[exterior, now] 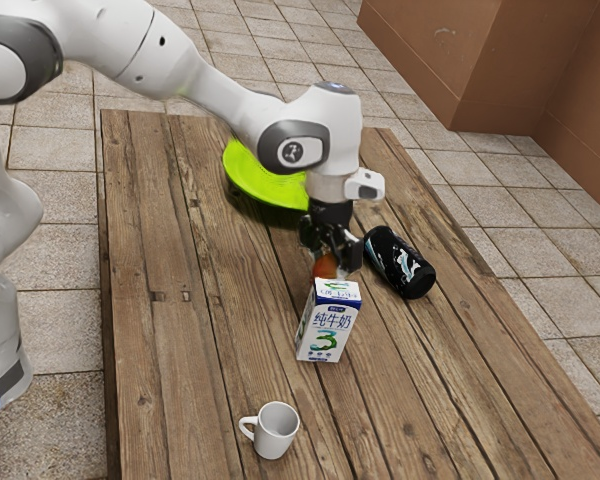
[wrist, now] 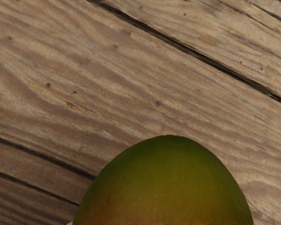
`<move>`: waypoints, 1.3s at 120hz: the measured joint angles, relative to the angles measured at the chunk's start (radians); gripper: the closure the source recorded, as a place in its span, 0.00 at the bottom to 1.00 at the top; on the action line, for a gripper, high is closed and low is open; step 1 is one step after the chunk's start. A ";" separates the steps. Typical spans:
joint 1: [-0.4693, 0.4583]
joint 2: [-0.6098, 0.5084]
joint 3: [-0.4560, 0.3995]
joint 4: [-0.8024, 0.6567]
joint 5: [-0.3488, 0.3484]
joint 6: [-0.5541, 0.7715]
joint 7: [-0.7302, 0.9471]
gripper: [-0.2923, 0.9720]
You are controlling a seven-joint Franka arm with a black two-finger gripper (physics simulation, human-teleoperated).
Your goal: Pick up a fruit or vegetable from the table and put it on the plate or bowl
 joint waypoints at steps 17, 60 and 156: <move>-0.019 -0.018 0.110 0.109 0.012 -0.043 0.004 0.56; 0.102 0.035 0.286 0.262 0.076 -0.127 0.028 0.56; 0.247 0.197 0.279 0.324 0.021 -0.138 0.059 0.27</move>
